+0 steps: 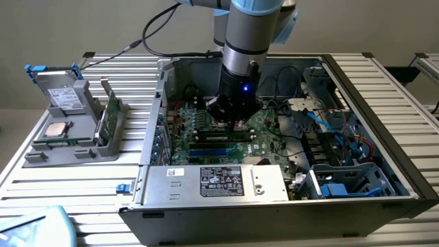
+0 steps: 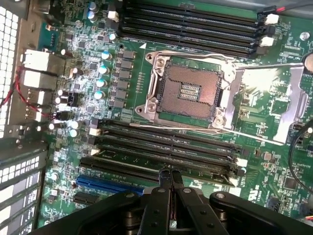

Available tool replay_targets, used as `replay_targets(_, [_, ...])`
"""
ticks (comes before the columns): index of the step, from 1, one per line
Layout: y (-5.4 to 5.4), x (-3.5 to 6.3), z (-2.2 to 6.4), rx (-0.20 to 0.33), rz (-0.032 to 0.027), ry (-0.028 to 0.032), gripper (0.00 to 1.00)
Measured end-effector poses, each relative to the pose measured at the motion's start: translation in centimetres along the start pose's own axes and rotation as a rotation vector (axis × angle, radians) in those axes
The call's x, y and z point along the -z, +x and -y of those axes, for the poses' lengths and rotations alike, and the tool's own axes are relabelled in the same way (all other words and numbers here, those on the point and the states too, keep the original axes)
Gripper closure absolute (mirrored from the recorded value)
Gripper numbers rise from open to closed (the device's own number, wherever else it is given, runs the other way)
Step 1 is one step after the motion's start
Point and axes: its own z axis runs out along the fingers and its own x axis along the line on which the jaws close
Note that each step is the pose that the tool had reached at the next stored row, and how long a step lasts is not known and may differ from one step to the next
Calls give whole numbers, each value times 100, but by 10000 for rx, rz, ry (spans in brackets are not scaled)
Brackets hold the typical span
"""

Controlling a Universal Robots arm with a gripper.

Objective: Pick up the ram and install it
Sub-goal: 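Press down the ram until it locks into place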

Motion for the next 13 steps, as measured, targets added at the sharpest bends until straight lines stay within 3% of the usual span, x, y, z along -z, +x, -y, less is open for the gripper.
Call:
replay_targets(6, [0,2,1,-632,0,17,89])
replay_targets(13, [0,4,0,-660,7,17,89])
